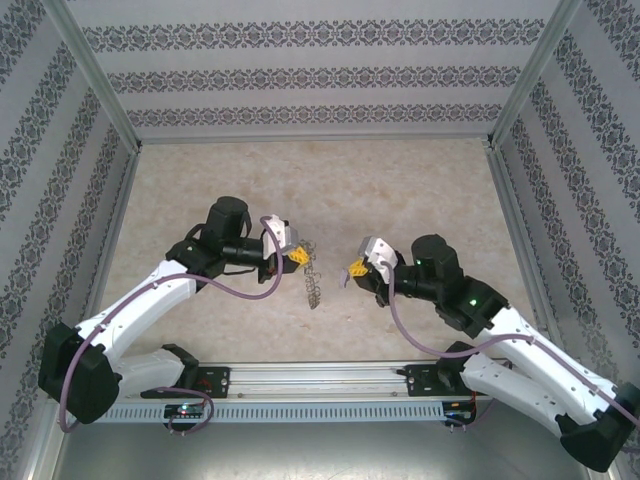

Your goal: Put the keys on the keyring

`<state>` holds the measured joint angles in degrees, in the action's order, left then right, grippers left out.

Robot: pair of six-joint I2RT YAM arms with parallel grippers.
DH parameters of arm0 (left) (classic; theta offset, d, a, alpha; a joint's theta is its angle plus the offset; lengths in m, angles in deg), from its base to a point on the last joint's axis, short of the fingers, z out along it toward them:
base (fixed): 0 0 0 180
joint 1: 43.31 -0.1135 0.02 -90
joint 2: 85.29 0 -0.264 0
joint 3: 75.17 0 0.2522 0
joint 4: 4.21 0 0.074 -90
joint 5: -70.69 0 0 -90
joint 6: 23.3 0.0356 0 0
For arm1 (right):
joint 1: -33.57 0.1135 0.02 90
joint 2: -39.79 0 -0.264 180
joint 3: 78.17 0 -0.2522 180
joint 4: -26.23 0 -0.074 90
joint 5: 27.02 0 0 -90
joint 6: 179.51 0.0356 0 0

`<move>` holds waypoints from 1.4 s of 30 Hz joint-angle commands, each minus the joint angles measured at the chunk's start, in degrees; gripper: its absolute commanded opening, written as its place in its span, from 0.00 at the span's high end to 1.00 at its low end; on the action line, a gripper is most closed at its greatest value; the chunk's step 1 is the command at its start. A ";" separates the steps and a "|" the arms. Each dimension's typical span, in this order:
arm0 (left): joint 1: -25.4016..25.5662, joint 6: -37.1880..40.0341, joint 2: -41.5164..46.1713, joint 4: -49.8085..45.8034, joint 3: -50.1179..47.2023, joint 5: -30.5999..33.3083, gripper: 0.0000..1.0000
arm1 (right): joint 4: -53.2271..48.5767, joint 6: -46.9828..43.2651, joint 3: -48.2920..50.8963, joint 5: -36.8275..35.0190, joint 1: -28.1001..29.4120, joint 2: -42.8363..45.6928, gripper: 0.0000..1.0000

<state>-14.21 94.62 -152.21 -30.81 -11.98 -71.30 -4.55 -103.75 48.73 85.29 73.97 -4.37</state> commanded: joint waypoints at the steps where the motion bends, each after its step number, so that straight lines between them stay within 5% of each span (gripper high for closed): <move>1: 1.59 2.36 -0.18 -1.53 3.17 -0.26 1.00 | 3.55 -7.64 -1.98 3.17 1.03 -1.11 1.00; 9: 2.76 2.17 -0.63 -1.26 3.39 1.44 1.00 | 0.96 -4.71 -4.45 -0.71 1.63 -3.29 1.00; 14: 2.72 1.97 1.91 -0.01 1.43 5.36 1.00 | -8.64 21.88 -7.46 -10.29 -4.65 -4.10 1.00; 21: 2.78 2.35 4.34 0.01 -0.28 8.47 1.00 | -36.37 37.42 -15.04 -2.94 -7.40 -11.06 1.00; 26: 2.63 3.33 4.02 -1.16 0.52 8.27 1.00 | -46.04 35.41 -17.76 5.55 -6.35 -19.05 1.00; 30: 2.65 3.29 3.34 -1.05 0.96 7.59 1.00 | -49.91 31.46 -21.03 0.03 -5.90 -31.59 1.00; 42: 2.64 1.93 5.46 -1.11 -0.92 7.23 1.00 | -41.22 23.66 -37.58 0.45 -7.58 -65.12 1.00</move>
<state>-12.13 96.44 -148.73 -31.79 -11.91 -62.75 -46.64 -77.32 14.72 86.27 66.96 -66.14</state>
